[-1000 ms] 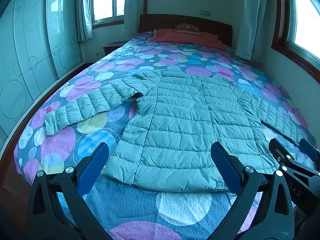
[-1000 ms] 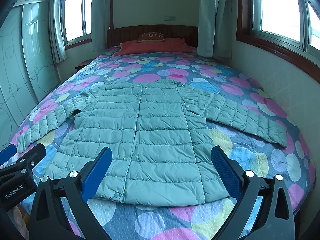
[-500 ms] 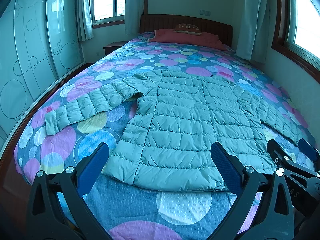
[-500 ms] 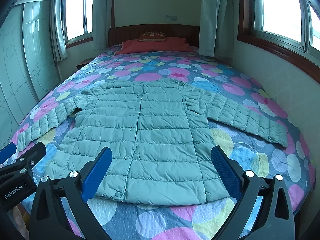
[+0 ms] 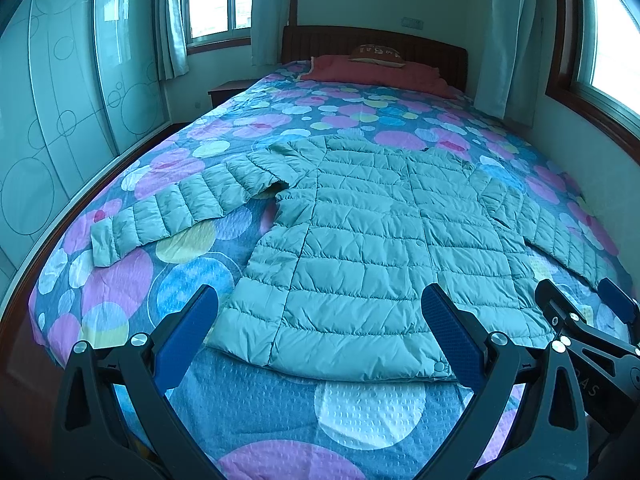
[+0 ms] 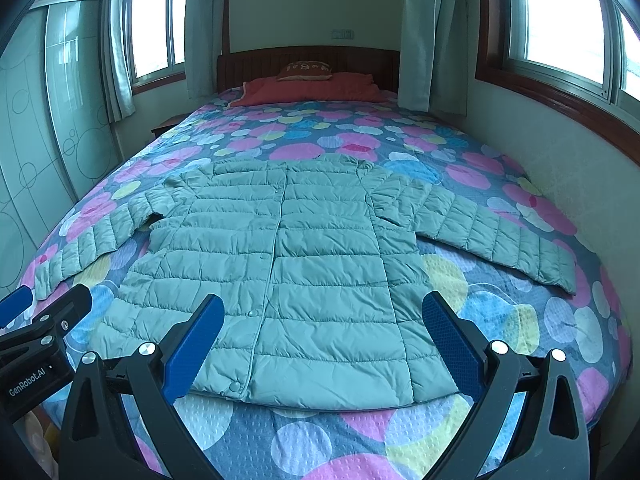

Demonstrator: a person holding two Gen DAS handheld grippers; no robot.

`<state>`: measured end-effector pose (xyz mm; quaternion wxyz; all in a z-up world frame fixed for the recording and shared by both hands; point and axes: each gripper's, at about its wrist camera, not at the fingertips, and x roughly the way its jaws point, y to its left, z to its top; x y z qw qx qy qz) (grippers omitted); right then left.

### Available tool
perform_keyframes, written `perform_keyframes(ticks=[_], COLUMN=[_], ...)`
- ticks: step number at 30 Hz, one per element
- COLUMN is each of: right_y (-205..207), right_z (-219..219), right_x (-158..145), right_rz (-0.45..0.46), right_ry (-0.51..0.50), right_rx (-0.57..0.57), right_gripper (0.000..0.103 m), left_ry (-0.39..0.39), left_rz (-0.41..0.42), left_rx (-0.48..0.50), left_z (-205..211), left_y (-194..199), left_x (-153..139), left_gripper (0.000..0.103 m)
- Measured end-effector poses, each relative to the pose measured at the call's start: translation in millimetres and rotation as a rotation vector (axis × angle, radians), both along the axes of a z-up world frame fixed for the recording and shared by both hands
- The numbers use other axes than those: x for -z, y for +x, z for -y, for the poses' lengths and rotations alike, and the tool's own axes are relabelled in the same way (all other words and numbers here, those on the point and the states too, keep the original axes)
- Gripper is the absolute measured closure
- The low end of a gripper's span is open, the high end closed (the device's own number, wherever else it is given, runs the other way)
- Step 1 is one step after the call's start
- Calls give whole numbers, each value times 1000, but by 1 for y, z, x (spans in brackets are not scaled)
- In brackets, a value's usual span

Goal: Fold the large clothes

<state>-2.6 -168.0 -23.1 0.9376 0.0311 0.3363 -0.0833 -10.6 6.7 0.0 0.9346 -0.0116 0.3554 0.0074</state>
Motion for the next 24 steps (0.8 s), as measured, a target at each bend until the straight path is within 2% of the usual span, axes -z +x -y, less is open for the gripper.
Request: perform_keyframes(ticks=[12,24], right_y=[0,16], right_z=[-2,7], right_x=[7,21], right_rz=[-12,-52], right_ry=[6,20], right_rx=[2,8], right_gripper=[5,5], left_ry=[-11,-26], left_rz=[-13,-68], left_rx=[0,6], left_z=[-2,-6], left_y=[1,26], left_x=[5,23], left_gripper=[2,2])
